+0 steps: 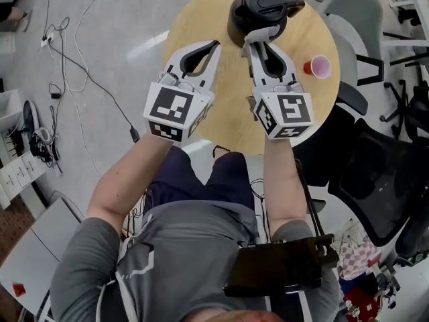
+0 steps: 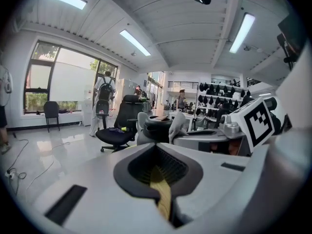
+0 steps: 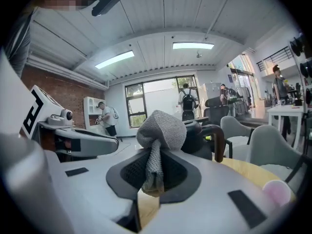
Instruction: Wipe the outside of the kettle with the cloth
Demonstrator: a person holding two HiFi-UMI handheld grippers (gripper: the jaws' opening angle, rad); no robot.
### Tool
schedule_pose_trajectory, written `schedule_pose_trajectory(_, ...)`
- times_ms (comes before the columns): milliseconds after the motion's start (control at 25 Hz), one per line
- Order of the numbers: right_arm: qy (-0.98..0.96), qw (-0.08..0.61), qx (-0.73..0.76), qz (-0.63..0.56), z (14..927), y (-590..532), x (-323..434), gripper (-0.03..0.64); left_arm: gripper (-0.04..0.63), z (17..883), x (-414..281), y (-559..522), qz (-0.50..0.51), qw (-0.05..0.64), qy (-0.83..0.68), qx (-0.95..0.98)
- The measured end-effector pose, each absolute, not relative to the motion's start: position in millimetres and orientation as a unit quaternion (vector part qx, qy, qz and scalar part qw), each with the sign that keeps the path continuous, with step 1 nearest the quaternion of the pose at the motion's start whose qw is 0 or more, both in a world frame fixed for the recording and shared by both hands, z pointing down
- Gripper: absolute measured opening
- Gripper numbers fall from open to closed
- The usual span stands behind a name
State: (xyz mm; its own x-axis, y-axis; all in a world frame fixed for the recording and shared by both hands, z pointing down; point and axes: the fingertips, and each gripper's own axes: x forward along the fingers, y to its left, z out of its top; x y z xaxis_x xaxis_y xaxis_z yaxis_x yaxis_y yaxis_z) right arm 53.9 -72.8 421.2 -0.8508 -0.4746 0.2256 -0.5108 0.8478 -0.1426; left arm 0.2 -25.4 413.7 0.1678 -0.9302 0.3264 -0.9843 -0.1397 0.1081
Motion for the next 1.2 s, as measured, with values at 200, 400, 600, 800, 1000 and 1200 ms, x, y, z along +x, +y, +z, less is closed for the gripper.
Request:
schedule_pose_trajectory(200, -0.946, 0.105, 0.292, 0.089, 428.2, -82.3, 40.7, 0.052, 0.009, 411.7, -15.1, -34.2, 0.087, 0.146, -0.619, 0.766)
schedule_pose_trajectory(400, -0.942, 0.095, 0.314, 0.071, 446.1, -79.7, 36.7, 0.052, 0.009, 434.1, -20.9, -41.1, 0.107, 0.144, -0.59, 0.787)
schedule_pose_trajectory(600, -0.919, 0.13, 0.352, 0.125, 496.5, -76.4, 40.6, 0.052, 0.009, 458.5, -23.1, -40.7, 0.123, 0.153, -0.558, 0.806)
schedule_pose_trajectory(800, -0.907, 0.163, 0.366, 0.133, 539.4, -79.3, 38.3, 0.052, 0.009, 490.1, -28.7, -43.7, 0.153, 0.145, -0.541, 0.814)
schedule_pose_trajectory(1000, -0.896, 0.181, 0.378, 0.145, 565.2, -79.5, 34.2, 0.052, 0.009, 511.0, -32.9, -44.5, 0.153, 0.149, -0.529, 0.821)
schedule_pose_trajectory(1200, -0.88, 0.216, 0.401, 0.136, 573.9, -79.5, 35.3, 0.052, 0.009, 521.0, -39.2, -41.4, 0.15, 0.159, -0.519, 0.826)
